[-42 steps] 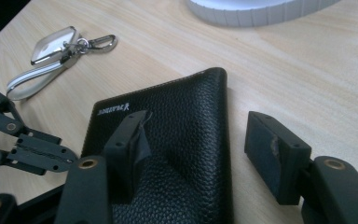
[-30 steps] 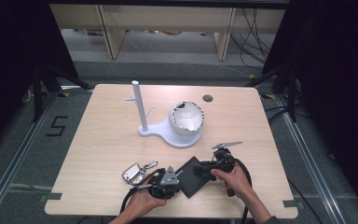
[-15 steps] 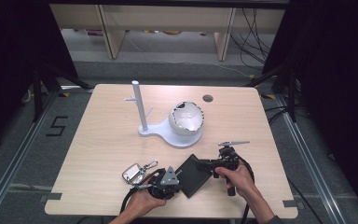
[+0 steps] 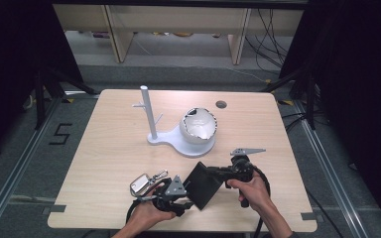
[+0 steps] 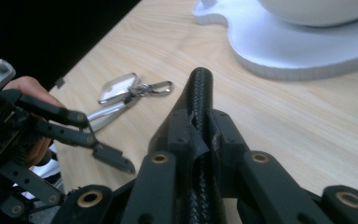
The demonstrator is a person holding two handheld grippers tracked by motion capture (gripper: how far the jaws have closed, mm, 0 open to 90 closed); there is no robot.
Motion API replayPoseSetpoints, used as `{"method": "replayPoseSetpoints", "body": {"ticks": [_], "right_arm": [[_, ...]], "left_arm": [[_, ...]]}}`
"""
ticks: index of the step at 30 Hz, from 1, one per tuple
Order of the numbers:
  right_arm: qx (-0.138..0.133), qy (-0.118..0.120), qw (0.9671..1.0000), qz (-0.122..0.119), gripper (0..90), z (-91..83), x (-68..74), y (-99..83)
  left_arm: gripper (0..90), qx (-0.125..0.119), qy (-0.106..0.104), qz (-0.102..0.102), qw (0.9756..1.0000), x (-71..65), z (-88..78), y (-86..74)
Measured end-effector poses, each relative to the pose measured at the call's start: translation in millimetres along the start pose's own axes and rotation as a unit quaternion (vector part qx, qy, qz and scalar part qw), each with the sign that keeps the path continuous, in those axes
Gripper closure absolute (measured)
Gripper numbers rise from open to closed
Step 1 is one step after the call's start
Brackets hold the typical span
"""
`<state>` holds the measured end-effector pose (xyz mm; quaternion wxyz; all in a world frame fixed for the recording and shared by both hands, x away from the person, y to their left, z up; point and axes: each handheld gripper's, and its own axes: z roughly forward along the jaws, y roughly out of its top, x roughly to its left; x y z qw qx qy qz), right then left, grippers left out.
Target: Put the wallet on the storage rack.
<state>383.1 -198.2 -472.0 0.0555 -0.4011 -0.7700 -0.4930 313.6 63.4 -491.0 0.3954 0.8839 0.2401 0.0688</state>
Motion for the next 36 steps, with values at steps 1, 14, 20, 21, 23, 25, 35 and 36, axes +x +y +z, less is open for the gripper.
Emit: {"method": "replayPoseSetpoints", "body": {"ticks": [1,14,20,21,23,25,35,36], "right_arm": [[-0.003,-0.001,1.0000,-0.006,80.9,-1.0,2.3,1.4],[-0.040,-0.005,0.9984,-0.040,81.9,-22.5,17.4,27.3],[-0.060,-0.009,0.9975,-0.037,81.9,-35.0,19.3,41.9],[-0.062,-0.011,0.9970,-0.047,81.9,-36.9,17.8,44.9],[-0.065,-0.015,0.9971,-0.037,81.9,-41.6,19.1,50.0],[-0.074,-0.021,0.9957,-0.051,81.9,-44.9,17.0,55.8],[-0.087,-0.037,0.9944,-0.048,82.0,-60.8,13.4,80.8],[-0.096,-0.046,0.9921,-0.068,82.0,-62.0,10.4,83.4]], "left_arm": [[52.5,0.002,0.004,0.000,1.0000,0.7,-4.9,-0.2],[32.0,-0.008,0.050,-0.041,0.9979,18.1,-67.4,-26.6],[28.7,-0.009,0.081,-0.050,0.9954,28.2,-86.0,-41.7],[28.3,-0.006,0.087,-0.053,0.9948,29.2,-88.5,-44.3],[27.4,-0.003,0.092,-0.053,0.9943,32.8,-92.9,-49.2],[27.0,-0.008,0.095,-0.062,0.9934,33.6,-95.9,-53.4],[24.5,-0.002,0.116,-0.076,0.9903,39.5,-102.0,-66.0],[24.4,-0.003,0.114,-0.078,0.9904,39.3,-102.1,-66.3]]}}
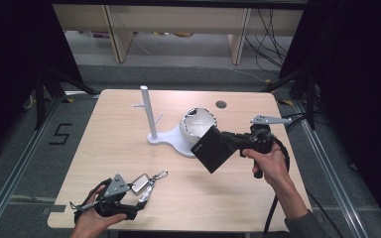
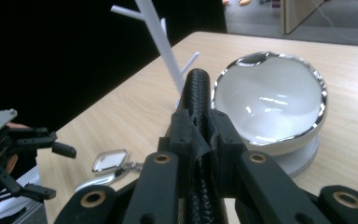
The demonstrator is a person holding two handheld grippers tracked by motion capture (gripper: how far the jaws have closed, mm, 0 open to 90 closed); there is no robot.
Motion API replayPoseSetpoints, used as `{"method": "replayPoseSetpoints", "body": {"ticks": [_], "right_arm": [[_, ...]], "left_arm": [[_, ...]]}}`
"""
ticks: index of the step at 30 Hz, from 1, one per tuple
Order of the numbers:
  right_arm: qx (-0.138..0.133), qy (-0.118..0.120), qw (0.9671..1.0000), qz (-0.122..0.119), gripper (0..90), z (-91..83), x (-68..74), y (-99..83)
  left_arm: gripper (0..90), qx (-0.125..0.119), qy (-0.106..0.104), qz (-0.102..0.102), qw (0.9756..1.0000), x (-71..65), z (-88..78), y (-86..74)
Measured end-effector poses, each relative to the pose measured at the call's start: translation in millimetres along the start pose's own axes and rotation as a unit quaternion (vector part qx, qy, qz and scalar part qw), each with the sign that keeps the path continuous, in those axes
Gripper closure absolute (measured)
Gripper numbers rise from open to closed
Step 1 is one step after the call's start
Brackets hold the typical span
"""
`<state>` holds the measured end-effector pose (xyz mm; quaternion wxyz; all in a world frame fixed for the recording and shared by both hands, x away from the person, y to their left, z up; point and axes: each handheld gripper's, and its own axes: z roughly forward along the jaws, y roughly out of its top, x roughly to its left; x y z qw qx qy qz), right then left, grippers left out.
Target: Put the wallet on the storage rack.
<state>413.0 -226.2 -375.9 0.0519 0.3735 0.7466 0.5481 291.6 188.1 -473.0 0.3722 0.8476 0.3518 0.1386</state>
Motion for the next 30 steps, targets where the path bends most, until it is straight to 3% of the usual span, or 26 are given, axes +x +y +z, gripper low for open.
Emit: {"method": "replayPoseSetpoints", "body": {"ticks": [2,8,13,19,20,21,29,30], "right_arm": [[0.002,0.002,0.9998,0.018,82.0,-1.9,-0.7,5.2],[-0.012,-0.013,0.9998,0.013,82.0,-3.9,-12.3,17.2],[-0.014,-0.027,0.9992,0.025,82.0,-3.0,-21.3,26.8],[-0.015,-0.055,0.9973,0.045,82.1,8.1,-36.9,45.8],[-0.016,-0.057,0.9975,0.039,82.1,9.9,-39.9,47.7],[-0.012,-0.064,0.9965,0.054,82.1,12.5,-40.6,50.6],[-0.012,-0.084,0.9950,0.052,82.1,31.5,-56.2,61.6],[-0.010,-0.088,0.9936,0.070,82.1,35.6,-57.5,64.1]], "left_arm": [[23.9,0.003,0.000,0.005,1.0000,0.6,0.1,-0.2],[23.2,0.005,0.000,0.002,1.0000,0.7,0.2,-0.4],[22.6,0.004,0.002,-0.004,1.0000,1.2,0.8,-0.7],[22.3,0.006,0.005,-0.010,0.9999,2.9,1.3,-2.3],[22.2,0.009,0.004,-0.007,0.9999,3.4,1.4,-2.7],[22.2,0.009,0.004,-0.009,0.9999,3.3,1.8,-2.9],[21.9,0.010,0.003,-0.009,0.9999,3.4,2.9,-3.7],[21.9,0.010,0.003,-0.010,0.9999,3.3,2.8,-4.0]]}}
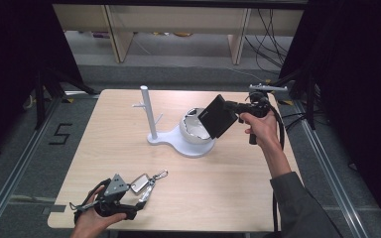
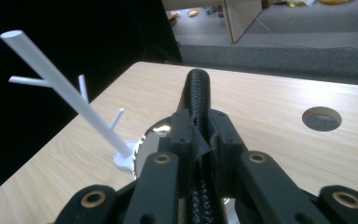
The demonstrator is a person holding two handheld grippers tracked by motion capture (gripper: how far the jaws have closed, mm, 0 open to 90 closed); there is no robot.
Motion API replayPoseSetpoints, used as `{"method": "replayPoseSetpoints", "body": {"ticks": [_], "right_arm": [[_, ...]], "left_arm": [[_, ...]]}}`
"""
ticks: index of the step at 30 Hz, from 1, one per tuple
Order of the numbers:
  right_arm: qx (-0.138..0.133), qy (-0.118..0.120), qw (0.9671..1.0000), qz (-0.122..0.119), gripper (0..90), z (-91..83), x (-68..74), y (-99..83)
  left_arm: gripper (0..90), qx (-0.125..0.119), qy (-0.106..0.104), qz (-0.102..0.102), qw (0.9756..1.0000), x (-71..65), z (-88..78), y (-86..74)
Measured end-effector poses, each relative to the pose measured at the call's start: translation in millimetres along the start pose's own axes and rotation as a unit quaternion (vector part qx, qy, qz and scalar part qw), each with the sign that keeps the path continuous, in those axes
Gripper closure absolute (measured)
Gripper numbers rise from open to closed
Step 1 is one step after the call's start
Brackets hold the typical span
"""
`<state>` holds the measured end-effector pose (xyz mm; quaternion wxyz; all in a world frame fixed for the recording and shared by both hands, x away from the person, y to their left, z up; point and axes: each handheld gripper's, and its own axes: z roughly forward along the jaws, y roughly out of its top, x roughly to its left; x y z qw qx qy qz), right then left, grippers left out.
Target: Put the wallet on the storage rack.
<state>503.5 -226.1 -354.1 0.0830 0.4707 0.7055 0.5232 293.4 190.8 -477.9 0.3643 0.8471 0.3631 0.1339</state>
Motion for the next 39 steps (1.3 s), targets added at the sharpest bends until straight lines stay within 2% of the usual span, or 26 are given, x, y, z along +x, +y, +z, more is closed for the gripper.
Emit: {"method": "replayPoseSetpoints", "body": {"ticks": [1,2,7,8,9,12,16,17,18,23,24,25,29,31,32,34,35,36,37,38,39], "right_arm": [[-0.001,-0.003,0.9999,-0.010,82.1,1.8,-2.4,1.5],[0.000,-0.008,1.0000,-0.001,82.1,4.2,-2.3,2.9],[0.006,-0.023,0.9997,0.000,82.1,12.7,-5.3,6.8],[0.008,-0.025,0.9996,-0.002,82.1,18.6,-8.4,8.5],[0.011,-0.029,0.9995,0.007,82.1,19.9,-7.7,8.7],[0.013,-0.034,0.9993,0.009,82.1,28.6,-8.6,9.9],[0.018,-0.030,0.9992,0.021,82.1,39.8,-4.6,10.8],[0.018,-0.034,0.9992,0.006,82.0,42.3,-6.4,11.2],[0.021,-0.032,0.9991,0.019,82.0,45.1,-4.9,10.7],[0.035,-0.032,0.9987,0.020,82.0,61.1,-9.9,2.7],[0.041,-0.033,0.9978,0.040,82.0,63.6,-7.2,0.4],[0.041,-0.030,0.9982,0.032,82.0,66.9,-9.1,-2.0],[0.056,-0.025,0.9976,0.032,81.6,75.6,-11.0,-10.6],[0.052,-0.014,0.9979,0.036,78.5,81.2,-13.2,-15.8],[0.056,-0.010,0.9972,0.048,74.1,81.3,-11.8,-15.7],[0.069,-0.037,0.9960,0.043,59.1,80.6,-10.9,-13.9],[0.077,-0.045,0.9943,0.059,58.3,78.7,-6.7,-12.8],[0.069,-0.046,0.9957,0.040,55.2,76.2,-8.3,-11.2],[0.069,-0.046,0.9957,0.040,55.2,76.2,-8.3,-11.2],[0.050,-0.044,0.9972,0.036,48.6,69.7,-10.7,-8.1],[0.047,-0.050,0.9968,0.041,47.5,65.7,-9.4,-6.8]], "left_arm": [[21.8,0.000,0.000,0.000,1.0000,-0.1,-0.2,-0.2],[21.8,0.001,0.000,0.000,1.0000,0.4,-0.2,-0.2],[21.7,-0.001,-0.001,0.000,1.0000,1.1,-0.1,-0.5],[21.6,0.000,-0.001,-0.001,1.0000,1.2,0.0,-0.6],[21.5,0.000,-0.001,0.000,1.0000,1.5,-0.1,-0.4],[21.3,0.002,0.000,0.000,1.0000,1.3,-0.4,-0.6],[21.2,0.002,0.005,-0.005,1.0000,2.0,0.5,-1.3],[21.2,0.000,0.002,-0.007,1.0000,1.6,0.5,-1.6],[21.2,0.001,0.001,-0.005,1.0000,1.7,0.2,-2.0],[21.2,0.003,0.001,-0.002,1.0000,2.3,0.1,-2.7],[21.1,0.003,0.001,-0.002,1.0000,2.1,0.2,-2.8],[21.1,0.003,0.000,-0.002,1.0000,2.0,0.3,-2.8],[21.0,0.004,0.000,-0.002,1.0000,2.1,0.5,-2.8],[20.7,0.005,0.000,-0.004,1.0000,1.7,1.1,-3.4],[20.7,0.007,0.005,-0.002,1.0000,2.3,1.4,-3.5],[20.5,0.007,0.003,-0.003,1.0000,2.3,1.9,-3.9],[20.4,0.008,-0.001,-0.002,1.0000,2.0,1.8,-4.2],[20.3,0.008,-0.001,-0.003,1.0000,1.8,2.2,-4.4],[20.3,0.008,-0.001,-0.003,1.0000,1.8,2.2,-4.4],[20.2,0.006,-0.002,-0.003,1.0000,2.0,3.1,-4.7],[20.1,0.008,-0.002,-0.001,1.0000,2.1,2.9,-4.5]]}}
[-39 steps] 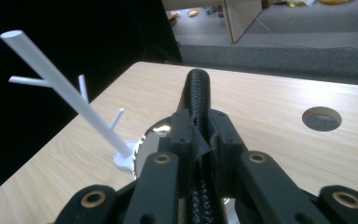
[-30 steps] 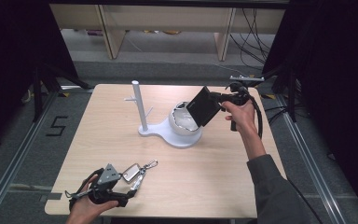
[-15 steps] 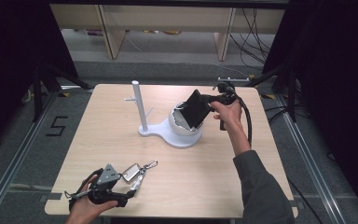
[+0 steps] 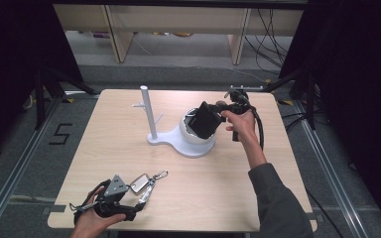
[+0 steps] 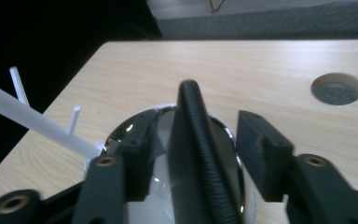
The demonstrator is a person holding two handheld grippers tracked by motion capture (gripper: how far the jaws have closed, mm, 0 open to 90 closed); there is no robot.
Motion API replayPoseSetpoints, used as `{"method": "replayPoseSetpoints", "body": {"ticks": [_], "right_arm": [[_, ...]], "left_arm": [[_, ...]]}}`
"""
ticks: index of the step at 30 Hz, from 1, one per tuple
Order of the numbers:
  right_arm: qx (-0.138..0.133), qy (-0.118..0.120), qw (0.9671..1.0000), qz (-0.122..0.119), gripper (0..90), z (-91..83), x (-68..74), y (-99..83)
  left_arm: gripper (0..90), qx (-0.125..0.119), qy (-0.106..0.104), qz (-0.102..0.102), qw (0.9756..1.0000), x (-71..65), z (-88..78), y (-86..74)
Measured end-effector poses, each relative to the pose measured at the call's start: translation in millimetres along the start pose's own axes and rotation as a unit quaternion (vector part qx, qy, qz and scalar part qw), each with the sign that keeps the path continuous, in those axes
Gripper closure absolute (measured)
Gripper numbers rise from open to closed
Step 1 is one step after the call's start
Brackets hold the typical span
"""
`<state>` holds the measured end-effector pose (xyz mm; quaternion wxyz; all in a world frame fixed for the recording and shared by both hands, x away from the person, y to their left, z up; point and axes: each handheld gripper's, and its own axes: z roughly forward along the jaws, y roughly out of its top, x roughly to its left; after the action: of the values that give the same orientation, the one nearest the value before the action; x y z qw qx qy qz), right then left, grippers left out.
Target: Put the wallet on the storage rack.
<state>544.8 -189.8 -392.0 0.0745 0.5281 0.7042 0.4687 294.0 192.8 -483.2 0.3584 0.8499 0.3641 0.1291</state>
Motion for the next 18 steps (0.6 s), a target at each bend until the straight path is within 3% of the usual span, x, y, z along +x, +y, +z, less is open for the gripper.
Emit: {"method": "replayPoseSetpoints", "body": {"ticks": [1,3,5,9,10,11,14,15,17,18], "right_arm": [[0.002,-0.007,1.0000,0.005,46.4,-4.5,2.5,0.4],[-0.007,-0.026,0.9992,-0.030,43.8,-13.2,-1.8,1.3],[-0.015,-0.026,0.9994,-0.019,42.4,-19.5,-1.8,-0.2],[-0.025,-0.011,0.9992,-0.030,39.9,-34.1,-7.8,-7.3],[-0.024,-0.010,0.9995,-0.015,39.7,-38.2,-4.9,-10.4],[-0.031,-0.012,0.9988,-0.035,39.0,-41.5,-7.8,-12.9],[-0.028,-0.008,0.9990,-0.034,37.1,-52.3,-4.4,-23.4],[-0.033,-0.005,0.9982,-0.051,36.6,-55.0,-6.6,-26.7],[-0.040,-0.002,0.9981,-0.047,36.1,-61.0,-3.3,-36.3],[-0.043,-0.001,0.9970,-0.064,36.0,-63.4,-4.1,-40.6]], "left_arm": [[20.1,-0.002,-0.001,-0.001,1.0000,-0.4,0.3,-0.3],[20.0,-0.002,-0.002,0.002,1.0000,0.2,0.3,-0.1],[20.0,-0.001,0.000,-0.001,1.0000,0.3,-0.1,0.0],[20.0,0.003,0.005,0.002,1.0000,1.5,-0.7,-0.4],[20.0,-0.001,0.002,-0.002,1.0000,1.8,-0.5,-0.4],[20.0,-0.002,0.002,-0.005,1.0000,1.8,-0.6,-0.3],[19.9,-0.005,0.005,-0.008,0.9999,2.4,0.1,-0.9],[19.9,-0.003,0.004,-0.008,1.0000,2.8,0.0,-1.0],[19.9,0.000,0.010,-0.006,0.9999,4.3,0.5,-1.3],[19.9,0.000,0.010,-0.006,0.9999,4.3,0.5,-1.3]]}}
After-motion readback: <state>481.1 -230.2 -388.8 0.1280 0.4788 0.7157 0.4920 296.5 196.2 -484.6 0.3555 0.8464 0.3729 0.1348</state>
